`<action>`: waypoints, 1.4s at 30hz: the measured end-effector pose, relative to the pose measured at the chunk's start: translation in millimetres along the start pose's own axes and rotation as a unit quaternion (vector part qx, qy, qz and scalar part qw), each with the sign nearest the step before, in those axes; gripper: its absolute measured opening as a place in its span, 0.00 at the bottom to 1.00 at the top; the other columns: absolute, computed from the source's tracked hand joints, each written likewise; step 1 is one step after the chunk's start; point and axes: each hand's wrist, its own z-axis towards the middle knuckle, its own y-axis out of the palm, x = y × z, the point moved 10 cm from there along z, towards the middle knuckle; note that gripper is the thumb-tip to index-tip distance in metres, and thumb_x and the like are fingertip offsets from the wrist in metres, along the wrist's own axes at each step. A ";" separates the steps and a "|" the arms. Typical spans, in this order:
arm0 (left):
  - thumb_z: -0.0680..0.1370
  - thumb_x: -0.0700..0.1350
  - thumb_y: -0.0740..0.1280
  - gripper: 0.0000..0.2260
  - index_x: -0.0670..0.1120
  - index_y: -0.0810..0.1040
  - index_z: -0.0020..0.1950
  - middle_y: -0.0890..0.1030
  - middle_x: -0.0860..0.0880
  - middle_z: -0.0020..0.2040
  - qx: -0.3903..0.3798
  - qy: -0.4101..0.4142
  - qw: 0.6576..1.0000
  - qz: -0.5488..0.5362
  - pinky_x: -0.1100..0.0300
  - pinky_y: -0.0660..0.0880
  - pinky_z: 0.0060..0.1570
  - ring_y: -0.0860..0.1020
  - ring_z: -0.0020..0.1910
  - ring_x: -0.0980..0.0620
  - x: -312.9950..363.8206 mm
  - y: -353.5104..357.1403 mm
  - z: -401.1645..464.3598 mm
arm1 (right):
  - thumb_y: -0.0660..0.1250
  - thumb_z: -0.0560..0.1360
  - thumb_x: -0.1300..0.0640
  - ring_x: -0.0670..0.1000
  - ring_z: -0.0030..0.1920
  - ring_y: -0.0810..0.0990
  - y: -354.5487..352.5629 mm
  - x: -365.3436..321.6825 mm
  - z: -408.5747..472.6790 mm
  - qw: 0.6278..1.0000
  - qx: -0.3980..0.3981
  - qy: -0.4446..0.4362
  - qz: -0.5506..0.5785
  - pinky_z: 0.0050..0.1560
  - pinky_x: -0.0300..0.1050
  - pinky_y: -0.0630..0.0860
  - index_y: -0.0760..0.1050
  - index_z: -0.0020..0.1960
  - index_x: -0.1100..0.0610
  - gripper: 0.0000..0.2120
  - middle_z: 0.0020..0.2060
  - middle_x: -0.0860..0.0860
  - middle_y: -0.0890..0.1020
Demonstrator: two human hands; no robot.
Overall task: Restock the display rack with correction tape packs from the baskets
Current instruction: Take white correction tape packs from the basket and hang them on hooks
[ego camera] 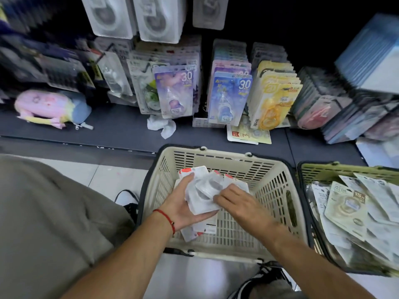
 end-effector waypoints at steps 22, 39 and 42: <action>0.80 0.27 0.67 0.25 0.47 0.71 0.73 0.83 0.35 0.64 -0.035 0.157 0.987 0.012 0.38 0.85 0.46 0.85 0.57 0.35 -4.7 12.3 -4.2 | 0.73 0.76 0.70 0.45 0.59 0.78 -26.4 21.5 -6.4 0.875 0.270 0.297 0.271 0.60 0.37 0.79 0.81 0.55 0.59 0.12 0.56 0.51 0.76; 0.74 0.27 0.72 0.35 0.59 0.72 0.72 0.83 0.44 0.67 -0.025 0.190 0.980 0.063 0.35 0.82 0.53 0.83 0.64 0.37 -7.0 -9.5 6.3 | 0.73 0.75 0.73 0.50 0.33 0.80 64.2 64.7 -71.8 0.366 0.253 0.616 0.650 0.40 0.48 0.84 0.81 0.62 0.60 0.18 0.46 0.59 0.82; 0.74 0.27 0.72 0.35 0.60 0.72 0.71 0.84 0.46 0.65 -0.015 0.192 0.978 0.077 0.36 0.83 0.52 0.84 0.62 0.39 -8.3 -11.7 7.0 | 0.75 0.75 0.70 0.50 0.36 0.83 72.1 69.5 -80.2 0.382 0.245 0.629 0.631 0.41 0.44 0.82 0.83 0.60 0.57 0.16 0.46 0.56 0.85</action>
